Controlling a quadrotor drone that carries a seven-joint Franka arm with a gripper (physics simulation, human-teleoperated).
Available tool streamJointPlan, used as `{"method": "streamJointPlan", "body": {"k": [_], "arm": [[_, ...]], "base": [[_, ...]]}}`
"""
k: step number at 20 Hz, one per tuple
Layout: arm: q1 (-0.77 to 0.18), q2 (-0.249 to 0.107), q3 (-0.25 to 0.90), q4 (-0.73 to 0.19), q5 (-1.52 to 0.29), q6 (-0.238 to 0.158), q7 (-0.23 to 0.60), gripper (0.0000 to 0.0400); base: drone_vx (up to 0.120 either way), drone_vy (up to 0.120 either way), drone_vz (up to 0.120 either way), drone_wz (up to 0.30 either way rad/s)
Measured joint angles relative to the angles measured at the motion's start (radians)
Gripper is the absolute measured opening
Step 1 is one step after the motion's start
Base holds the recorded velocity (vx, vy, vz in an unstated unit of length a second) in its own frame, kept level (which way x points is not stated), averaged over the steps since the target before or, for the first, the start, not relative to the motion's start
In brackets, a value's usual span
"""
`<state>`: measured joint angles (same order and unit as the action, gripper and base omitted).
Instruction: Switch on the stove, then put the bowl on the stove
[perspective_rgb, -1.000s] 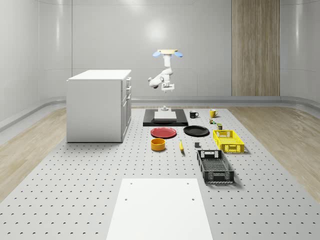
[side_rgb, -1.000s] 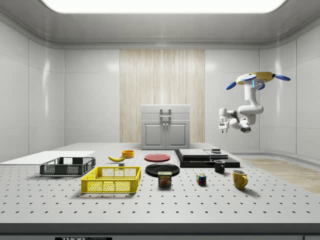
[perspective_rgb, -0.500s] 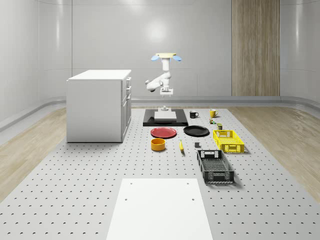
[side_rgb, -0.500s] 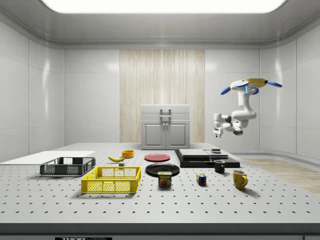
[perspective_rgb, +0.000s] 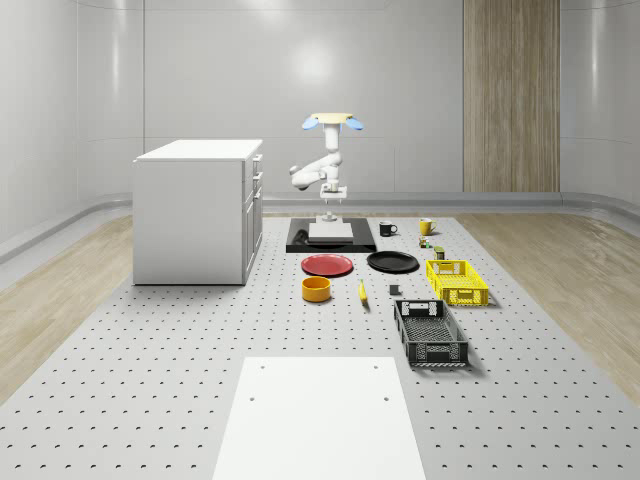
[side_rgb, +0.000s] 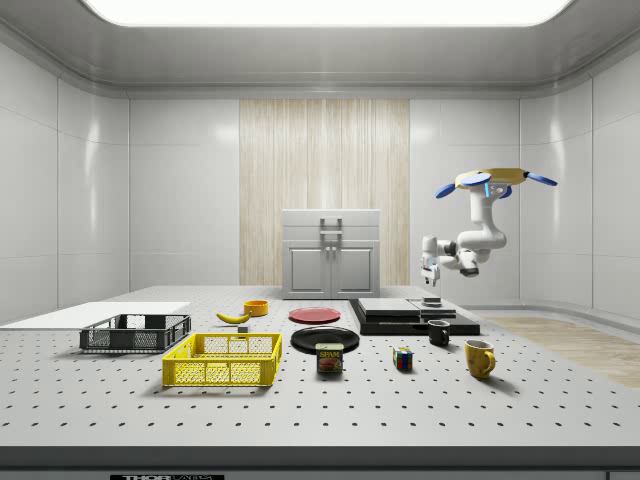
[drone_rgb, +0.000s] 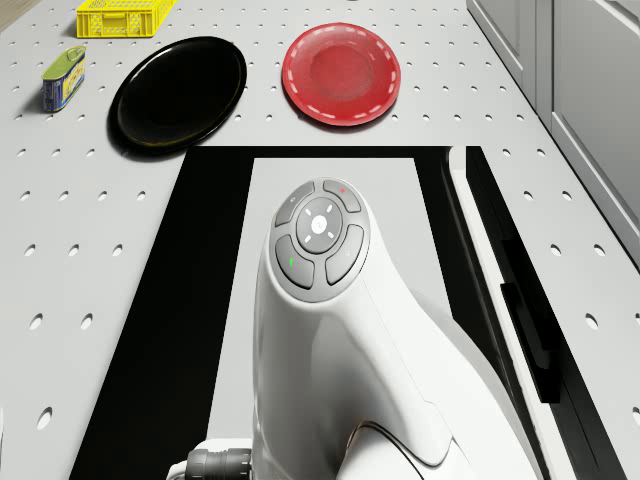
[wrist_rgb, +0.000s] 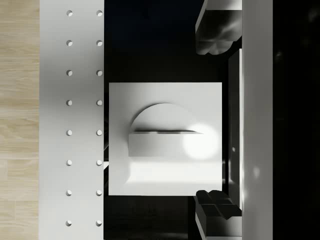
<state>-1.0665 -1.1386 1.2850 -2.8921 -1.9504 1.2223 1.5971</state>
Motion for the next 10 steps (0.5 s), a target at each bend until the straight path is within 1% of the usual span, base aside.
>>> {"method": "streamJointPlan", "body": {"k": [3, 5, 7, 8, 10], "arm": [[-0.006, -0.015, 0.005, 0.001, 0.008, 0.013, 0.006, 0.0400], [-0.010, -0.025, 0.009, 0.002, 0.013, 0.022, 0.009, 0.0400], [-0.013, -0.035, 0.012, 0.003, 0.018, 0.031, 0.012, 0.0400], [-0.015, -0.040, 0.013, 0.003, 0.021, 0.036, 0.014, 0.0400], [-0.015, -0.053, 0.004, 0.005, 0.015, 0.051, 0.014, 0.0400]], "base": [[0.000, 0.000, -0.120, 0.000], [0.000, -0.120, -0.120, 0.000], [0.000, 0.000, -0.120, 0.000], [0.000, 0.000, -0.040, 0.000], [0.000, 0.000, 0.000, 0.000]]}}
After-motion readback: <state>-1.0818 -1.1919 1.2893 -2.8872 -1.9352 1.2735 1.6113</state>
